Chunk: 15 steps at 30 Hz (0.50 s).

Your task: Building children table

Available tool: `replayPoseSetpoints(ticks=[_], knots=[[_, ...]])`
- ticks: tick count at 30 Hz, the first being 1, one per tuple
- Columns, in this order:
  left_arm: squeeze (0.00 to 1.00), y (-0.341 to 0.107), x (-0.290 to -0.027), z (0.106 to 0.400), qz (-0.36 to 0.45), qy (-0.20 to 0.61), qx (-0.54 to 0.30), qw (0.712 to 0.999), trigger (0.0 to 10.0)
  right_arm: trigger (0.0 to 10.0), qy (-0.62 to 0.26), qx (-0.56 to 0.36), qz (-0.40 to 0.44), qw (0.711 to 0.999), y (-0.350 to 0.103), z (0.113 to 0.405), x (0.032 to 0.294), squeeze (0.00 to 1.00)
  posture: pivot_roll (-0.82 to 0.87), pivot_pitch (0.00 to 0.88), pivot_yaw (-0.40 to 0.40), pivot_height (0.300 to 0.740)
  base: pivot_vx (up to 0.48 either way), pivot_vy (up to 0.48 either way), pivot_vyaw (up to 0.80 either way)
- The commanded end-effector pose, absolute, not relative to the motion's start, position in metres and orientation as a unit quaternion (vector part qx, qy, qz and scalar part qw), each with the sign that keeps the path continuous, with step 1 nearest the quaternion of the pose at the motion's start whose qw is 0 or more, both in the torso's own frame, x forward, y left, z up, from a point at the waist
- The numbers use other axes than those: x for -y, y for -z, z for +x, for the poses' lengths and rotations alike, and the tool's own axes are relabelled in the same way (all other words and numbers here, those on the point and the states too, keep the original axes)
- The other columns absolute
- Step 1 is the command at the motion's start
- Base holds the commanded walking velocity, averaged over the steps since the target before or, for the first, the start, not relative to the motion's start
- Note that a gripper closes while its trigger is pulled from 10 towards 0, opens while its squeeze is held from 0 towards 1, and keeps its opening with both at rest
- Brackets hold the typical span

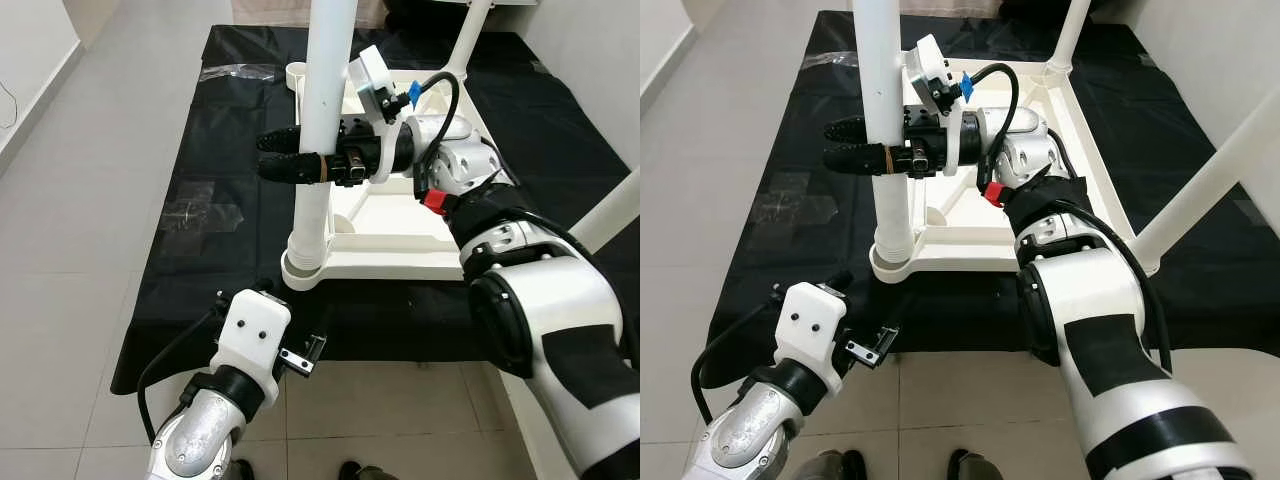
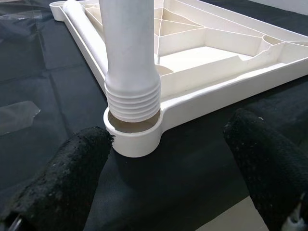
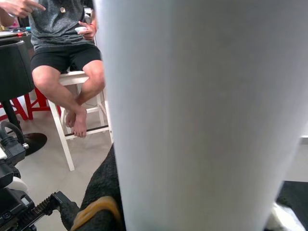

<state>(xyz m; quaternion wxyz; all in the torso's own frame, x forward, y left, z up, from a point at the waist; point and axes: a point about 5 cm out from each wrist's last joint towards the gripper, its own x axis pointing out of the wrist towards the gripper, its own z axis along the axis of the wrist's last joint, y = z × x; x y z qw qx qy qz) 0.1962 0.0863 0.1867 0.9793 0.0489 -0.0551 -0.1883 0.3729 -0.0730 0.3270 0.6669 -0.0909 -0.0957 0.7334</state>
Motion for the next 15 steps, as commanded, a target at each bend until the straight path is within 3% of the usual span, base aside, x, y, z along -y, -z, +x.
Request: replayPoseSetpoints(ticks=[1,15], knots=[[0.0,-0.184,-0.087,0.194,0.051,0.187,0.05,0.98,10.0,10.0,-0.74,0.084,-0.088,0.661,-0.317,0.3726,0.0717,0.0,0.11,0.222,-0.094,0.74,0.0,0.0,0.0],[0.0,-0.1827,-0.0879,0.1937,0.051,0.185,0.047,0.98,10.0,10.0,-0.754,0.092,-0.079,0.645,-0.3186,0.37,0.0695,0.0,0.11,0.232,-0.091,0.74,0.0,0.0,0.0]])
